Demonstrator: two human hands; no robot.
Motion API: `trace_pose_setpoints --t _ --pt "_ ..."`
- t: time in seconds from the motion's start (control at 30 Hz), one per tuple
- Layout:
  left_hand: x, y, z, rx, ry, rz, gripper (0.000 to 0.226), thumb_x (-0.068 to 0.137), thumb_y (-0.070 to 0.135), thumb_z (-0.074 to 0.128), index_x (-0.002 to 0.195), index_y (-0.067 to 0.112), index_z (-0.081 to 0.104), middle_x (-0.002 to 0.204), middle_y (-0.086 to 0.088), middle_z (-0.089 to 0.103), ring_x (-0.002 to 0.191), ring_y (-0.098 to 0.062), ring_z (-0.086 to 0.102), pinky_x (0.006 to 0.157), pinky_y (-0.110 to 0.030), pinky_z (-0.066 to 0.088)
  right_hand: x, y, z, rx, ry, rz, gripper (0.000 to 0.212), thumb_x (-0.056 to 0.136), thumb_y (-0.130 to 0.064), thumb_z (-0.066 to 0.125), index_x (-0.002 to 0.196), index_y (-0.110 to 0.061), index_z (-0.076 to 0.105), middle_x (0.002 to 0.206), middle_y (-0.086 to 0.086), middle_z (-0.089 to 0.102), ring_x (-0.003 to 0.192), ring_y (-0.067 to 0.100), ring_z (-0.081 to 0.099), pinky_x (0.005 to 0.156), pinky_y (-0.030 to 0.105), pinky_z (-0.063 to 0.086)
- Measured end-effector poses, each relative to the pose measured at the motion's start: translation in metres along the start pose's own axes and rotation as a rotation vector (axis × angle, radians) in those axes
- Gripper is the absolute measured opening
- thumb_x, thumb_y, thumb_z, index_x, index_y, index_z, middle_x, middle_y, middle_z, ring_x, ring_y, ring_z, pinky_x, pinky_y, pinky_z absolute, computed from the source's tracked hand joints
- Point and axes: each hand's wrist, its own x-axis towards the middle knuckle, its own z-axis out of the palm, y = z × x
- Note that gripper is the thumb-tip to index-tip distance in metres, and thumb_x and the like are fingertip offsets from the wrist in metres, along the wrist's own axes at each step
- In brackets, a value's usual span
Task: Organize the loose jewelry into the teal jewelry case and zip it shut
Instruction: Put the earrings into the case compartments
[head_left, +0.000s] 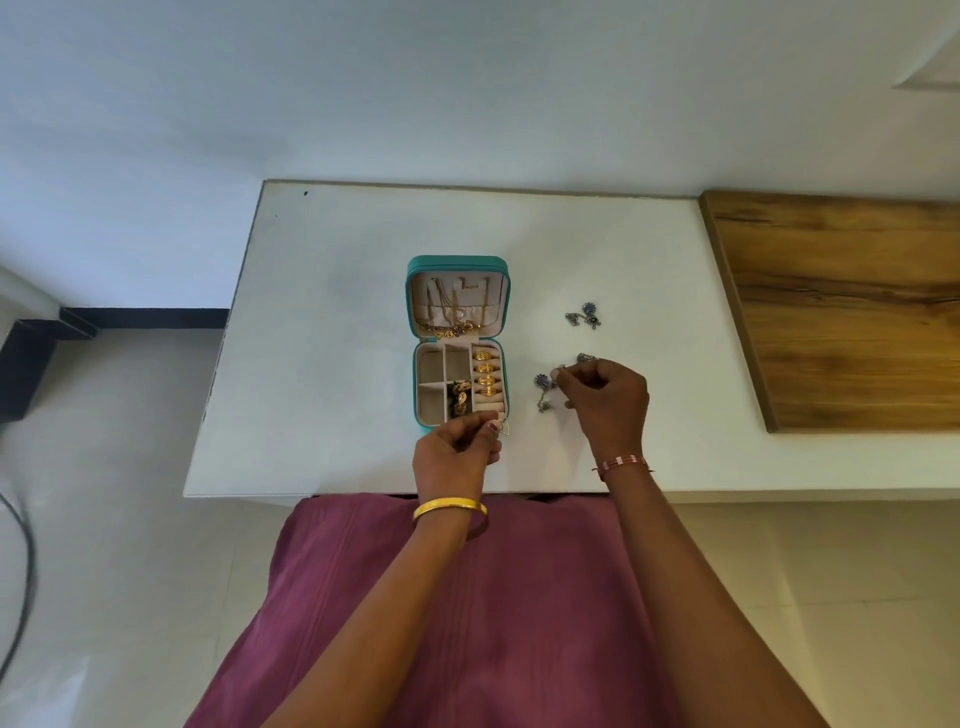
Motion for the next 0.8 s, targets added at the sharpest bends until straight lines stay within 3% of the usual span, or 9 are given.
trace_pose_setpoints --t 0.1,0.23,0.67,0.8 --pt "-0.003 -0.005 -0.005 -0.007 0.016 -0.008 0.018 0.082 0.005 0.061 0.099 0.004 0.066 0.074 -0.005 0.065 0.065 -0.014 0.061 0.058 -0.01 0.053 -0.004 -0.001 -0.003 0.074 -0.026 0.064 0.02 0.072 0.005 0.067 0.069 -0.014 0.061 0.063 -0.001 0.058 0.061 0.016 0.055 0.062 0.03 0.055" --pt "-0.007 -0.011 -0.012 -0.002 0.043 -0.002 0.018 0.082 0.006 0.061 0.099 0.006 0.066 0.078 -0.005 0.065 0.068 -0.014 0.062 0.06 -0.011 0.054 -0.02 -0.004 -0.001 0.235 -0.107 0.161 0.016 0.076 0.01 0.06 0.087 0.0 0.066 0.065 0.001 0.06 0.052 0.004 0.056 0.048 0.013 0.049" --pt "0.008 -0.006 -0.056 -0.125 0.192 0.064 0.02 0.086 0.003 0.054 0.102 0.008 0.065 0.077 -0.002 0.065 0.061 -0.006 0.064 0.062 -0.013 0.055 -0.058 -0.029 0.051 0.268 -0.313 0.15 0.013 0.081 0.012 0.055 0.089 0.009 0.065 0.073 0.003 0.062 0.064 0.008 0.058 0.054 0.011 0.052" --pt "0.01 -0.007 -0.053 -0.128 0.18 0.068 0.023 0.086 -0.003 0.051 0.101 0.009 0.064 0.083 -0.005 0.065 0.07 -0.015 0.062 0.064 -0.013 0.055 -0.055 -0.037 0.061 0.258 -0.337 0.14 0.014 0.083 0.011 0.052 0.081 0.001 0.062 0.072 0.006 0.061 0.049 0.004 0.059 0.053 0.013 0.053"
